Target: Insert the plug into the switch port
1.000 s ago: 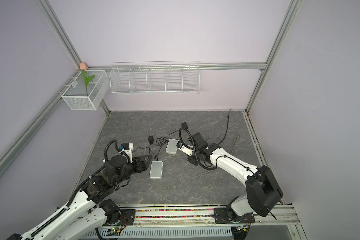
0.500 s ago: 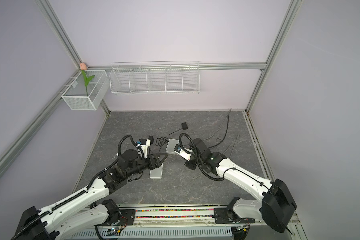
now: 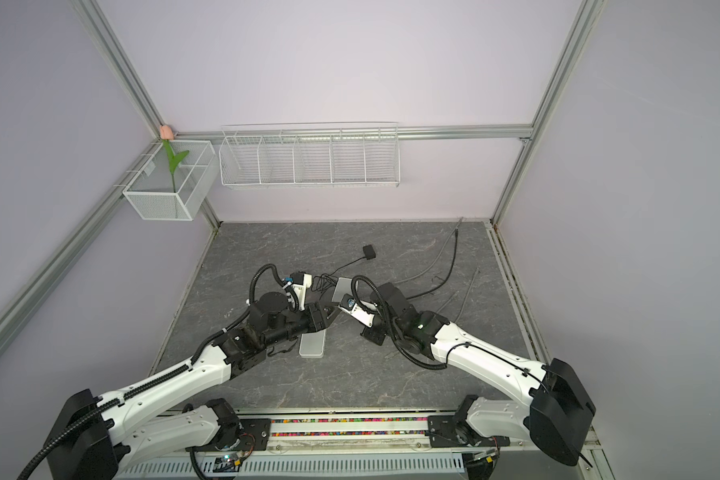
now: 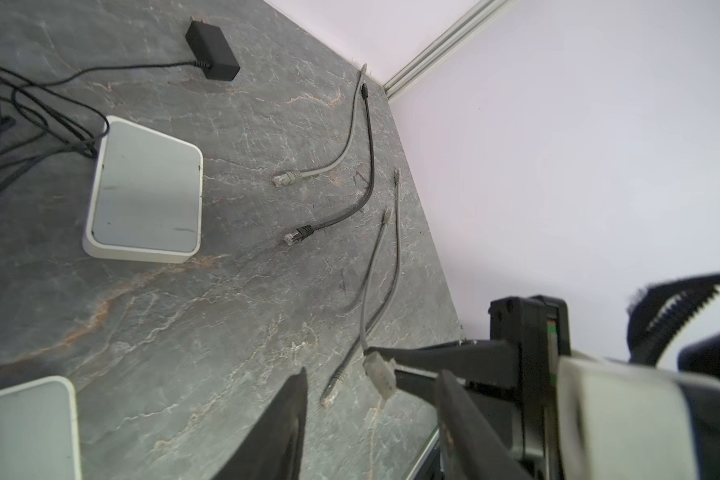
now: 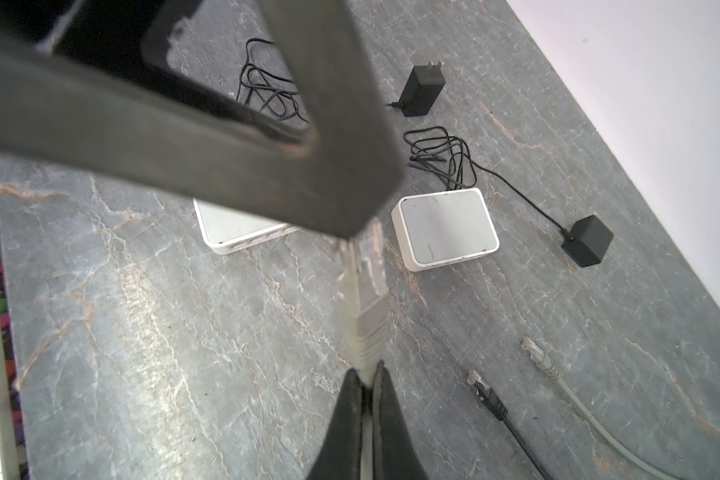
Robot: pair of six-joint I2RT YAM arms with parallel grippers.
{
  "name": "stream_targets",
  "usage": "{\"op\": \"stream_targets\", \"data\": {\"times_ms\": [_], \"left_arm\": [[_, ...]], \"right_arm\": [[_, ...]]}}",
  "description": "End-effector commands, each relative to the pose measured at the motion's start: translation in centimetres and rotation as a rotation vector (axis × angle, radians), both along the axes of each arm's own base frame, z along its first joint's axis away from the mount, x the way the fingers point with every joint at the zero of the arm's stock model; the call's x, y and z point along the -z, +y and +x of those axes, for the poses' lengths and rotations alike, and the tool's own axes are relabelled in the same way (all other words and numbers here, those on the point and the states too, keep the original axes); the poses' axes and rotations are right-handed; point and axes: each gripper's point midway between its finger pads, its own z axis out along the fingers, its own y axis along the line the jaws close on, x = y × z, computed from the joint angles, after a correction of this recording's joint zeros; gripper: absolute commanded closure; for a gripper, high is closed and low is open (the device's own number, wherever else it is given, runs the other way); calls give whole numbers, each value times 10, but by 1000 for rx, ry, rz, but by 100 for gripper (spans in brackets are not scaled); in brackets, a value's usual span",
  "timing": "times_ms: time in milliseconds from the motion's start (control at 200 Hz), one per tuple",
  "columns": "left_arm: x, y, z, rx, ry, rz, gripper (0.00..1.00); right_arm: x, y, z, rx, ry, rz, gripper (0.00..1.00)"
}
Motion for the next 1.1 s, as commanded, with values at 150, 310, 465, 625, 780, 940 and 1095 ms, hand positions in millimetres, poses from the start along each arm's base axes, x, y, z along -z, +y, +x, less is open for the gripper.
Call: {"op": "stream_targets", "data": {"times_ms": [150,310,465,625,780,940,1095], "left_arm": [[-7,-3,7,-39,41,0,66],[-7,-6,8,-33,57,-5,73],[-6,-7,7,-28,62,3,74],[-4,-6,8,-35,63,10,80],[-4,-11,6,-16,73,6,89],[-4,-14,4,-6,77,9,93],[-2,-13,4,-13,79,22,100]], "right_arm": [[-3,7,7,52,-106,-31,93],[-3,10,6,50,-122,-41,93],[-4,12,5,46,-134,-57,93],[-3,16,2,36,-143,-71,93],[-5,19,2,37,-153,-74,93],[0,19,0,40,-147,-88,93],[-13,27,2,40,-162,-68,93]]}}
